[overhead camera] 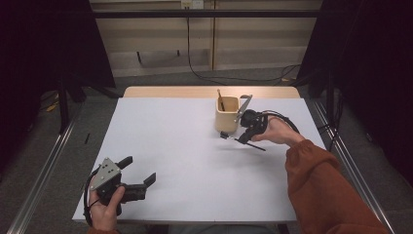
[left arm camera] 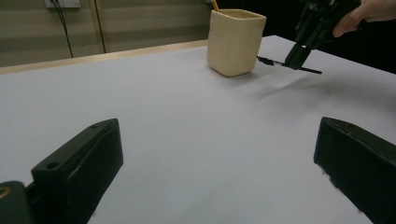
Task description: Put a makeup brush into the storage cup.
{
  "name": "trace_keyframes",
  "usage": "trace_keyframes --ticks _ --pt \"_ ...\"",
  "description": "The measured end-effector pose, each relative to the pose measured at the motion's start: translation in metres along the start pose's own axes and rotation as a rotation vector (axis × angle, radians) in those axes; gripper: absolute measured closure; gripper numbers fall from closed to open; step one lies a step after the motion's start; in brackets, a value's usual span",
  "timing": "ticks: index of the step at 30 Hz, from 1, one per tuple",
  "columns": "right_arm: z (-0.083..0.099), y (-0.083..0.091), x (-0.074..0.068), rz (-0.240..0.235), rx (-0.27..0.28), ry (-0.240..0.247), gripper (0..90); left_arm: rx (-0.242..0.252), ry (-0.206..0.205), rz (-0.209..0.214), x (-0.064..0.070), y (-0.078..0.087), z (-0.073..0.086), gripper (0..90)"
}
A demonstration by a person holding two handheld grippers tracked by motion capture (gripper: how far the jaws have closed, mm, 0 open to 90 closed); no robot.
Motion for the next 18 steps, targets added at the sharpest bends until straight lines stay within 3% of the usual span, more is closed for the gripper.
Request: trace_keyframes --ticks 18 --pt "0.018 0.025 -0.009 0.014 0.217 -0.075 85.5 0.0 0.006 -0.005 0.0 0.0 0.0 1.4"
Point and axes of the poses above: each handheld gripper's, and its own axes: y roughly backward along the jaws, z roughly out of its underside, x roughly to its right, the point moved 3 cm from there along -y, roughly forward along the jaws, and after that the axes turned 4 degrees about z, right-handed, at the moved point
